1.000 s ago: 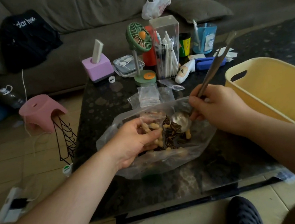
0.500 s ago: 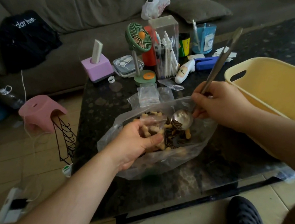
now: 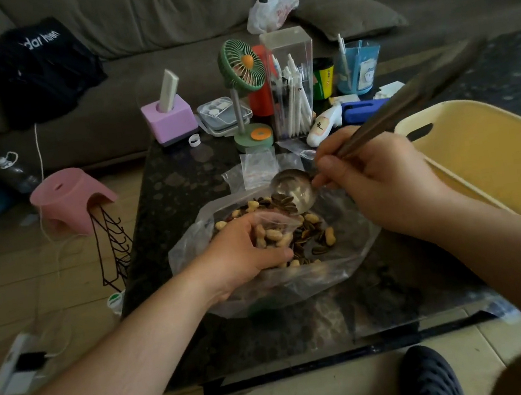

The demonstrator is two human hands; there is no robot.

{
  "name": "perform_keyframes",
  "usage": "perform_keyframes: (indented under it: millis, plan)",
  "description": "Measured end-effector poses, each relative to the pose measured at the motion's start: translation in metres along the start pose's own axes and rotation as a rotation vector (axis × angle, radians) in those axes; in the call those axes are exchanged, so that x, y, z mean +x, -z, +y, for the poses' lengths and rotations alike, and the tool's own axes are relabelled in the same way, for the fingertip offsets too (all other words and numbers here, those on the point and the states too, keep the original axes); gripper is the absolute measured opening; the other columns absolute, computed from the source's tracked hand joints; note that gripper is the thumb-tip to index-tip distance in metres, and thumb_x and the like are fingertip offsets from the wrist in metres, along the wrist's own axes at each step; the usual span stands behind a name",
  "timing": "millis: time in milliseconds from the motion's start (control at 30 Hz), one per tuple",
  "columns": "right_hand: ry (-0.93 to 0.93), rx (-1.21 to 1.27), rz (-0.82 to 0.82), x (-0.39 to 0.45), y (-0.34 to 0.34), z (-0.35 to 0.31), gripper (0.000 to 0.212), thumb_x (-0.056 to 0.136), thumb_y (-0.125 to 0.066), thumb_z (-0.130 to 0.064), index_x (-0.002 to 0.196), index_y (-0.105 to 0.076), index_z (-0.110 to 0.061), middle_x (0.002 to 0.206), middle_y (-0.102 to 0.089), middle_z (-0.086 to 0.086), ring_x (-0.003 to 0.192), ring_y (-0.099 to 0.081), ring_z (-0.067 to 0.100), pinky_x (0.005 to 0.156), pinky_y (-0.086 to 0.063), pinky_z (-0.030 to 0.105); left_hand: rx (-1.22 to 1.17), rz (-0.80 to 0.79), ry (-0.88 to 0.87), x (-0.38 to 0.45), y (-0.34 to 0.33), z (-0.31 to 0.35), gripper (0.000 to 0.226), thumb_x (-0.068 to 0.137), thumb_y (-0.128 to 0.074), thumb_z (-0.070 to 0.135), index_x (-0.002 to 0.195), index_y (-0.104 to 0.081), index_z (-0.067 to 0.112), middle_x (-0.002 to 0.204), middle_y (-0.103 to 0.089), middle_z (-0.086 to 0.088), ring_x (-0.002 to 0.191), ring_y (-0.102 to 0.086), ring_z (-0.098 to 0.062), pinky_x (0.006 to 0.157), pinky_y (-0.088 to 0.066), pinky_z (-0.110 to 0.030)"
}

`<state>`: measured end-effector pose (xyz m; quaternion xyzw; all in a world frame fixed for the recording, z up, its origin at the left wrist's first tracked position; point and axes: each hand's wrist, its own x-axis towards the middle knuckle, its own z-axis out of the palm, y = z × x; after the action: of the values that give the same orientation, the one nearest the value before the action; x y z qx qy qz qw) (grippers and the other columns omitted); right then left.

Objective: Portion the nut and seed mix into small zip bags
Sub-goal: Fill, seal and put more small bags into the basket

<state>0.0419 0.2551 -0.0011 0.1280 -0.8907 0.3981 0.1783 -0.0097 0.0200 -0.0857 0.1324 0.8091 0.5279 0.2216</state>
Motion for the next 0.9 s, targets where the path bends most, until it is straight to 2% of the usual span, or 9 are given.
perform_keyframes:
  millis: [100, 167, 267, 400, 500, 567, 700, 800, 900]
  plan:
    - [0.229, -0.157, -0.022, -0.001, -0.004, 0.004, 0.010, 0.099, -0.065, -0.013, 0.102, -0.070, -0.019, 0.094, -0.066, -0.006, 0.090, -0.064, 0.008, 0.080, -0.056, 0.040, 0.030, 0.024, 0.020, 0.000, -0.001, 0.000, 0.054, 0.077, -0.095, 0.019, 0.116, -0.070, 0.046, 0.113, -0.078, 0.015, 0.109, -0.072, -0.003, 0.099, -0.057, -0.027]
    - [0.287, -0.181, -0.020, -0.001, -0.006, 0.007, 0.008, 0.099, -0.065, -0.013, 0.102, -0.071, -0.016, 0.095, -0.064, -0.001, 0.088, -0.061, 0.013, 0.079, -0.054, 0.042, 0.031, 0.018, 0.029, -0.001, -0.003, 0.002, 0.058, 0.077, -0.094, 0.018, 0.121, -0.066, 0.043, 0.112, -0.078, 0.014, 0.105, -0.072, -0.001, 0.099, -0.057, -0.024]
    - [0.311, -0.181, -0.001, -0.001, -0.008, 0.008, 0.010, 0.100, -0.064, -0.016, 0.104, -0.072, -0.013, 0.097, -0.063, 0.002, 0.088, -0.061, 0.017, 0.077, -0.054, 0.043, 0.042, 0.015, 0.032, -0.001, -0.003, 0.003, 0.053, 0.077, -0.094, 0.020, 0.114, -0.066, 0.045, 0.113, -0.078, 0.014, 0.107, -0.072, -0.001, 0.103, -0.057, -0.028]
    - [0.318, -0.160, -0.021, -0.001, -0.009, 0.007, 0.008, 0.099, -0.064, -0.013, 0.103, -0.071, -0.013, 0.095, -0.064, 0.003, 0.086, -0.063, 0.019, 0.075, -0.054, 0.047, -0.001, -0.007, 0.026, 0.000, -0.003, 0.004, 0.051, 0.079, -0.093, 0.021, 0.123, -0.072, 0.036, 0.113, -0.079, 0.014, 0.111, -0.072, -0.007, 0.104, -0.057, -0.035]
    - [0.297, -0.159, 0.021, -0.001, -0.011, 0.011, 0.008, 0.100, -0.065, -0.012, 0.104, -0.072, -0.013, 0.097, -0.063, 0.002, 0.087, -0.062, 0.017, 0.076, -0.054, 0.044, -0.044, 0.025, 0.027, -0.001, 0.000, 0.006, 0.040, 0.084, -0.090, 0.020, 0.115, -0.073, 0.040, 0.107, -0.079, 0.019, 0.104, -0.073, -0.004, 0.093, -0.058, -0.026]
    - [0.274, -0.186, 0.026, -0.002, -0.011, 0.017, 0.010, 0.100, -0.063, -0.016, 0.106, -0.071, -0.016, 0.100, -0.062, 0.000, 0.088, -0.062, 0.014, 0.078, -0.056, 0.041, -0.098, 0.046, 0.062, 0.000, 0.006, 0.007, 0.036, 0.087, -0.086, 0.017, 0.113, -0.073, 0.038, 0.103, -0.081, 0.012, 0.097, -0.076, -0.010, 0.088, -0.060, -0.031]
    - [0.281, -0.322, -0.146, -0.010, -0.018, 0.042, 0.025, 0.095, -0.070, -0.017, 0.119, -0.073, -0.021, 0.119, -0.059, 0.000, 0.100, -0.063, 0.016, 0.082, -0.056, 0.026, -0.195, 0.105, 0.105, 0.000, 0.018, 0.005, 0.045, 0.087, -0.081, 0.000, 0.120, -0.071, 0.028, 0.111, -0.081, 0.000, 0.107, -0.076, -0.019, 0.097, -0.060, -0.041]
    - [0.266, -0.447, -0.354, -0.019, -0.028, 0.054, 0.050, 0.086, -0.082, -0.013, 0.132, -0.069, -0.029, 0.134, -0.049, 0.001, 0.115, -0.060, 0.022, 0.088, -0.058, 0.030, -0.289, 0.065, 0.109, -0.004, 0.015, 0.005, 0.045, 0.085, -0.074, -0.017, 0.117, -0.071, 0.015, 0.106, -0.080, -0.009, 0.098, -0.076, -0.021, 0.083, -0.064, -0.033]
    - [0.320, -0.553, -0.431, -0.022, -0.036, 0.056, 0.055, 0.078, -0.087, -0.009, 0.129, -0.072, -0.024, 0.132, -0.055, 0.010, 0.107, -0.066, 0.027, 0.080, -0.062, 0.033, -0.410, 0.016, 0.109, -0.005, 0.007, 0.007, 0.045, 0.085, -0.070, -0.022, 0.116, -0.070, 0.010, 0.100, -0.079, -0.010, 0.088, -0.074, -0.019, 0.084, -0.063, -0.035]
